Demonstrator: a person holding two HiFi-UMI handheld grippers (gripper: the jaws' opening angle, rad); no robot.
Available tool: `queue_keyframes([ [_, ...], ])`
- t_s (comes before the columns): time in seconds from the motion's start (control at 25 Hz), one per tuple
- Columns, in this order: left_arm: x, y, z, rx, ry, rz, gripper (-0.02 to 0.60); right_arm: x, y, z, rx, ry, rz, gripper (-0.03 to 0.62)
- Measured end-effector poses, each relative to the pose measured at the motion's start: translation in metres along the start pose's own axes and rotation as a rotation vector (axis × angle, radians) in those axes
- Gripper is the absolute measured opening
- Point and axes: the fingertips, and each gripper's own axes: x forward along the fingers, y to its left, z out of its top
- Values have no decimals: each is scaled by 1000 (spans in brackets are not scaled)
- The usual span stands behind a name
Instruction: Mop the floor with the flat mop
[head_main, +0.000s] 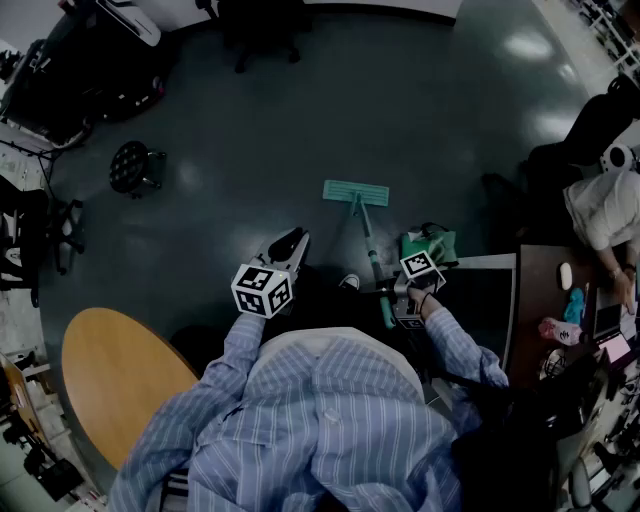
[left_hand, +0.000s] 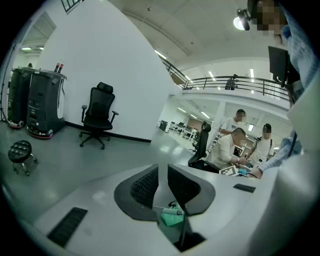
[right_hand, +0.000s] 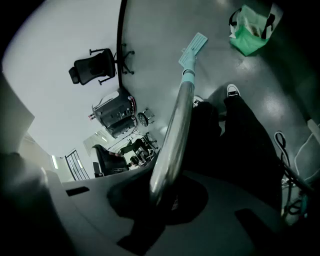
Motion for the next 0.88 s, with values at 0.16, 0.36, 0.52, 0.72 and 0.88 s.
queue_keyframes([
  [0.16,1,-1,1,1,4,0,61,-1,1,-1,1,3,-1,49],
  [0.36,4,-3,2,1,2,-1,61,-2,1,0,-1,8,-12,49],
  [0.52,6,-5,3,14,0,-4,61,-3,0,3,-2,12,-18,49],
  [0.72,10,-8,12,32,-24,2,61,-10,3,13,2,3,17,49],
  [0.88,11,-5,21,25,-54,22,61,-14,7,24,10,-6,40,51],
])
